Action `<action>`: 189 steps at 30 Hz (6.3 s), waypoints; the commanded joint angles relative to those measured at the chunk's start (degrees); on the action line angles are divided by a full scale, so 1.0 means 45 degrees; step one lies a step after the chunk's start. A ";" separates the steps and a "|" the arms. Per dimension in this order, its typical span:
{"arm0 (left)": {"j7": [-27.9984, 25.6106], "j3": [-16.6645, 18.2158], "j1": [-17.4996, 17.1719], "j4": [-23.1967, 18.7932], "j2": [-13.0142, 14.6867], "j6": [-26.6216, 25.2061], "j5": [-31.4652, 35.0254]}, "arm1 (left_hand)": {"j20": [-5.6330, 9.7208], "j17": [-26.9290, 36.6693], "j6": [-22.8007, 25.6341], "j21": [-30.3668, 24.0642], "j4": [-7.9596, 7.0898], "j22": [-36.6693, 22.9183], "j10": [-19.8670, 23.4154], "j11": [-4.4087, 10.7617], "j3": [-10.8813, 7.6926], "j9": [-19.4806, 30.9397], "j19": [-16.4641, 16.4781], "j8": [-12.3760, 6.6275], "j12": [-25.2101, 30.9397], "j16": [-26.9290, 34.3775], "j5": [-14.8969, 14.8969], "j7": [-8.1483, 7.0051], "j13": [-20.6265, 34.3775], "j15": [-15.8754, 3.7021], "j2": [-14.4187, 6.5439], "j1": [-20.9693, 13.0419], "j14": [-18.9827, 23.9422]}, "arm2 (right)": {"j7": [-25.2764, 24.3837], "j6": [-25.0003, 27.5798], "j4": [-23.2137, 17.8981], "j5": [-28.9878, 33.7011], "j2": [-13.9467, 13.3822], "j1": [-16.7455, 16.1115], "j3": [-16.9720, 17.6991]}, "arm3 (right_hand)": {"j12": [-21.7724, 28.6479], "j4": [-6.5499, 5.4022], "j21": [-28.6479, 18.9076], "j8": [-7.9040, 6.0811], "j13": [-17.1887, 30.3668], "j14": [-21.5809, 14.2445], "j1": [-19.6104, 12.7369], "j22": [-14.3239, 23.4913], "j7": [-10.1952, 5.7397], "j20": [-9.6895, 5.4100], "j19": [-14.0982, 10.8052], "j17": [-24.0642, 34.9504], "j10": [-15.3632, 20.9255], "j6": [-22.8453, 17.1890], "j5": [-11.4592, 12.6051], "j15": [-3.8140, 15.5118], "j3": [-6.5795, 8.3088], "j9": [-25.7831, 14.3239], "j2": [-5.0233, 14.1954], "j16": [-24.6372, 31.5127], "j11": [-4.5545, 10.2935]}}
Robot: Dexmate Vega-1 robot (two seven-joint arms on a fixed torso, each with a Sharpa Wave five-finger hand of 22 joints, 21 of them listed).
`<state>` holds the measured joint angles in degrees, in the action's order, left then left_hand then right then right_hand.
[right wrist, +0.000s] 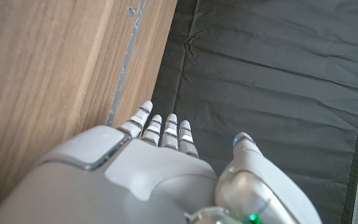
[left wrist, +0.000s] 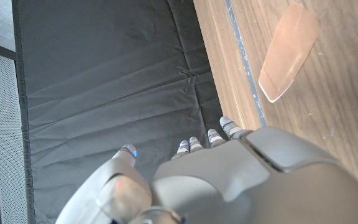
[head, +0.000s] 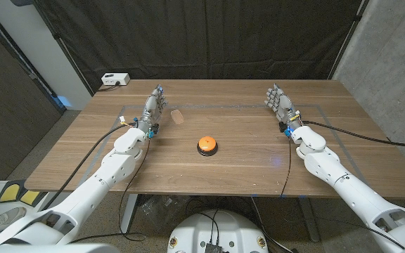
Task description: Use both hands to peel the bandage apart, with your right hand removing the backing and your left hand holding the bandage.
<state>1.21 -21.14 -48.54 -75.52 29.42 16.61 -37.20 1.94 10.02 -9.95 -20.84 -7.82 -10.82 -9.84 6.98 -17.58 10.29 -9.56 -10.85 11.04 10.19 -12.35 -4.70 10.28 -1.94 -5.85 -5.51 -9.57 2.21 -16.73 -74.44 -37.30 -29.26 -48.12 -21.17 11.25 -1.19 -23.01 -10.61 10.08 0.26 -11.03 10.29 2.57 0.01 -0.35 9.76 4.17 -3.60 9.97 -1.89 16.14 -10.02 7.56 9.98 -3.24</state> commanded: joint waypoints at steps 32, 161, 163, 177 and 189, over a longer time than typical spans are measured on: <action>-0.4299 -0.0401 -0.0446 -0.1472 0.0823 -0.0090 0.4801 | -0.0055 0.0017 -0.2434 -0.0288 0.1087 -0.0002 -0.2393 0.0098 -0.0402 0.0088 -0.1799 -0.0593 0.0474 0.0354 0.0165 -0.0681 0.0058 -0.0207 0.0193 -0.1722 -0.2797 | 0.0097 -0.0102 -0.0216 -0.0059 -0.0185 -0.0188 0.0083 | 0.0087 0.0094 0.0074 -0.0039 0.0039 -0.0070 -0.0175 0.0032 -0.0085 -0.0023 -0.0066 0.0017 0.0217 -0.0107 0.0082 -0.0185 0.0081 -0.0048 0.0020 0.0104 -0.0082; 0.5576 -0.5390 0.3683 -0.6354 0.4310 -1.0043 2.0369 | -0.0881 0.0518 0.8222 -0.0579 0.3503 -0.0123 0.3444 -0.0241 -0.0182 0.0178 0.0361 -0.2414 0.0681 0.0243 -0.0362 0.0305 0.0466 -0.0186 0.2395 -0.7738 0.0874 | 0.0414 -0.0938 0.0007 -0.0119 -0.0031 -0.0449 0.0175 | 0.0110 0.0126 0.0434 -0.0039 0.0046 -0.0305 -0.0045 0.0054 -0.0017 0.0034 -0.0339 0.0039 0.0529 -0.0384 0.0068 -0.0132 -0.0075 -0.0056 0.0007 0.0106 -0.0123; 0.5424 -0.5433 0.3674 -0.6223 0.4215 -0.9990 2.0479 | -0.0860 0.0520 0.8240 -0.0578 0.3476 -0.0123 0.3407 -0.0257 -0.0190 0.0179 0.0367 -0.2403 0.0668 0.0243 -0.0359 0.0285 0.0467 -0.0201 0.2344 -0.7741 0.0863 | 0.0405 -0.0930 -0.0013 -0.0128 -0.0045 -0.0477 0.0184 | 0.0109 0.0126 0.0440 -0.0039 0.0046 -0.0312 -0.0043 0.0054 -0.0012 0.0030 -0.0339 0.0038 0.0530 -0.0387 0.0068 -0.0137 -0.0077 -0.0056 0.0007 0.0108 -0.0126; 0.4946 -0.5824 0.3889 -0.5419 0.3626 -0.9606 2.1254 | -0.0724 0.0485 0.8660 -0.0585 0.3424 -0.0118 0.3706 -0.0087 -0.0209 0.0179 0.0460 -0.2443 0.0796 0.0286 -0.0314 0.0206 0.0470 -0.0344 0.2191 -0.7881 0.1002 | 0.0525 -0.1002 0.0380 -0.0224 0.0098 -0.0373 0.0182 | 0.0107 0.0128 0.0478 -0.0036 0.0046 -0.0307 -0.0031 0.0055 -0.0008 0.0040 -0.0353 0.0035 0.0542 -0.0395 0.0071 -0.0134 -0.0091 -0.0056 0.0005 0.0099 -0.0130; 0.4944 -0.6312 0.4334 -0.4580 0.3144 -0.9358 2.1885 | -0.0648 0.0458 0.9042 -0.0595 0.3402 -0.0112 0.4039 0.0022 -0.0184 0.0169 0.0554 -0.2474 0.0930 0.0360 -0.0269 0.0100 0.0469 -0.0393 0.2153 -0.7981 0.1322 | 0.0730 -0.1104 0.1023 -0.0260 0.0349 -0.0013 0.0115 | 0.0102 0.0135 0.0513 -0.0031 0.0046 -0.0306 -0.0030 0.0057 -0.0024 0.0043 -0.0369 0.0031 0.0544 -0.0396 0.0075 -0.0147 -0.0096 -0.0056 0.0010 0.0093 -0.0128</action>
<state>23.49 -47.67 -30.62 -99.38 45.50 -26.27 58.56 -1.20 11.98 30.02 -23.38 7.74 -11.19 7.69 7.06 -18.44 10.79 -7.18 -21.59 14.86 11.42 -13.68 -4.07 12.12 -2.24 3.78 -41.09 -3.89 4.68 -21.36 -72.07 -38.29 -28.57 -49.42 -20.34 11.66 -0.48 -20.75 -10.60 10.05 -0.66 -11.25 10.25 2.46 0.11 -1.51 9.72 6.10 -4.92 9.96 -2.36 15.89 -9.98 7.79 10.17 -3.95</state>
